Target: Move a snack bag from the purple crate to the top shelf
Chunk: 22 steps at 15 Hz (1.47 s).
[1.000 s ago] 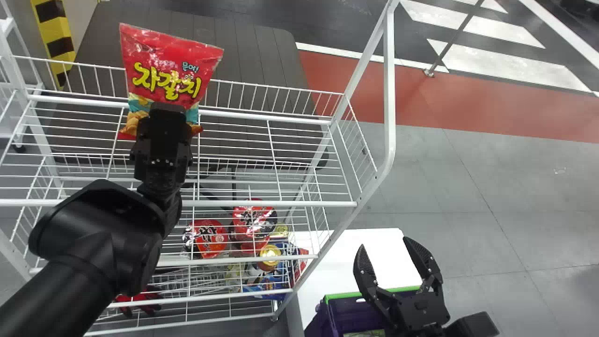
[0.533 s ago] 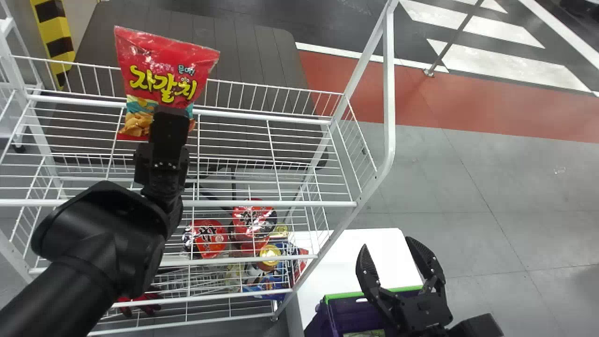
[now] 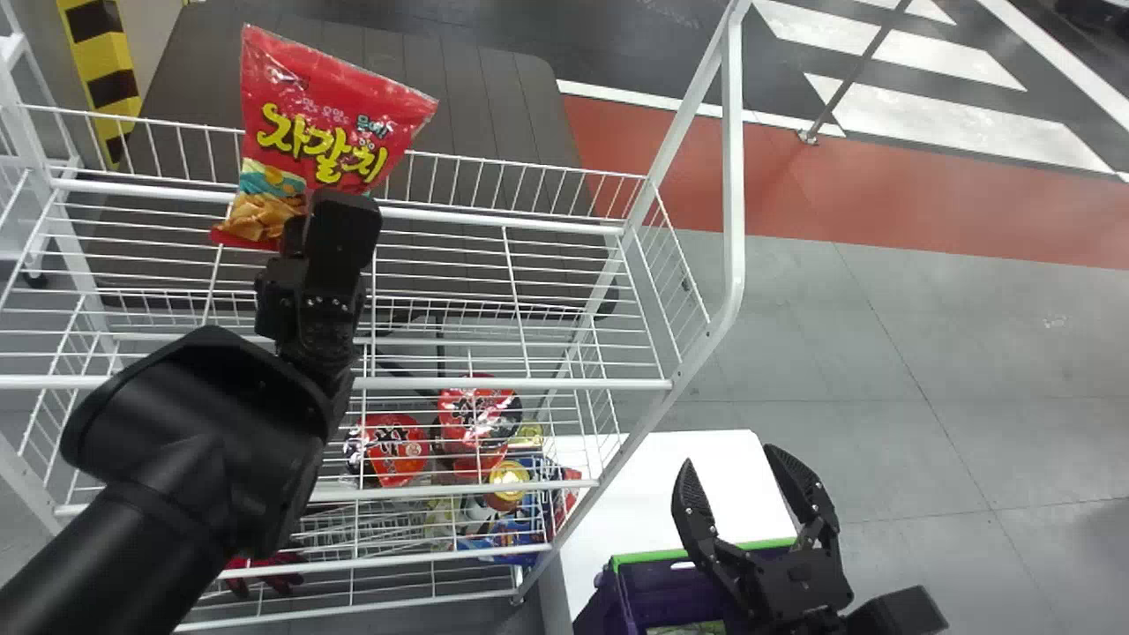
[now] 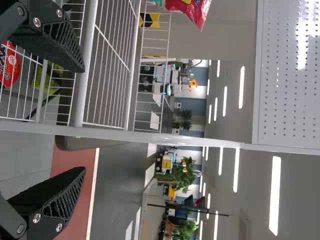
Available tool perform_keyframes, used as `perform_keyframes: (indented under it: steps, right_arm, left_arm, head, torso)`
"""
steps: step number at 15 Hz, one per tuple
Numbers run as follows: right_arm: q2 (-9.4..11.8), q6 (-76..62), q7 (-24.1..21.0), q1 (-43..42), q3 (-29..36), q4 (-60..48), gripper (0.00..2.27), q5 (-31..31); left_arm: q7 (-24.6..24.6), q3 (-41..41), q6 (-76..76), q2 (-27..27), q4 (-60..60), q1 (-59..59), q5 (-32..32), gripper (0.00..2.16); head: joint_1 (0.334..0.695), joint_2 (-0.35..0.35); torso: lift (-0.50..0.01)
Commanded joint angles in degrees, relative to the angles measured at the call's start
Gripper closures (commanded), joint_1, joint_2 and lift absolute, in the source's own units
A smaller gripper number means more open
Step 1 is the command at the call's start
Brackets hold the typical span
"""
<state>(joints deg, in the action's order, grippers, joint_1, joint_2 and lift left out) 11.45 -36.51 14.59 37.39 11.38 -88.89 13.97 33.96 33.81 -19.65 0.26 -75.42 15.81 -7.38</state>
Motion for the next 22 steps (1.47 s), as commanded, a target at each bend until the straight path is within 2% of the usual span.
perform_keyframes:
  steps: [1, 13, 22]
  right_arm:
    - [0.15, 0.09, 0.00, -0.73, -0.13, 0.82, 0.13, 0.00]
    - [0.50, 1.67, 0.00, -4.95, -0.65, 4.69, 0.13, -0.26]
    - [0.41, 1.67, 0.09, -5.48, -0.92, 5.13, 0.13, -0.26]
  left_arm:
    - [-0.65, -2.61, -2.46, -0.41, -1.93, -0.52, 0.26, 1.39]
    - [-5.04, -15.00, -2.99, -0.41, -2.45, -2.36, 3.33, 1.39]
    - [-6.36, -19.30, -2.81, -0.41, -2.37, -3.07, 3.25, 1.39]
  head:
    - [0.695, -0.350]
    - [0.695, -0.246]
    - [0.695, -0.196]
  torso:
    - [0.000]
    - [0.000]
    - [0.000]
